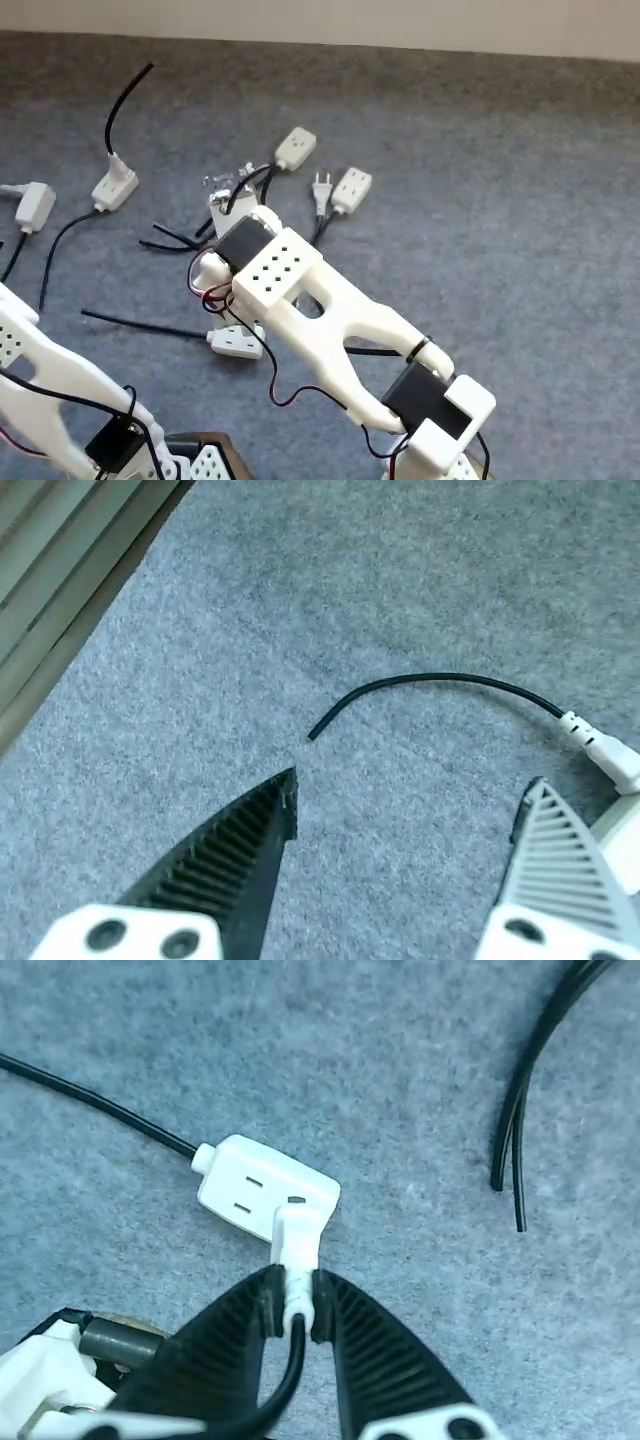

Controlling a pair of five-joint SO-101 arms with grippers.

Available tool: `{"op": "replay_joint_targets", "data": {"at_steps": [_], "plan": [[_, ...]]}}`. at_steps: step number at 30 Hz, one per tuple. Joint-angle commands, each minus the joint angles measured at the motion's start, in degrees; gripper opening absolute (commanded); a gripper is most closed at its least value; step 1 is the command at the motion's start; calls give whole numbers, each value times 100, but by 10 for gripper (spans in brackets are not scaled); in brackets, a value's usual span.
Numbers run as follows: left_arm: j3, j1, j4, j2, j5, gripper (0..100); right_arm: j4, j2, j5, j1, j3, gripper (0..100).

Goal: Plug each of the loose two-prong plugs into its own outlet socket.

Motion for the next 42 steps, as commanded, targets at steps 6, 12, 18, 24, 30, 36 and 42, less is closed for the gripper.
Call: {"op": "replay_joint_targets", "data": {"at_steps": [6,12,18,24,30,36,42], "plan": [[-347,-31,44,-84,9,341,-22,-66,-158,-31,259,9],[-347,4,44,-84,9,341,-22,-66,-158,-22,435,9],[-347,-13,26,-84,9,341,-215,-75,-422,-31,400,9],[-347,-31,-9,-84,9,341,-418,-75,-563,-189,435,9],[-347,-31,-9,-84,9,341,-303,-66,-545,-347,453,9],[-347,-31,-9,-84,9,341,-180,-66,-527,-259,611,9],[-347,-31,-9,-84,9,341,-180,-66,-554,-119,629,9]]}}
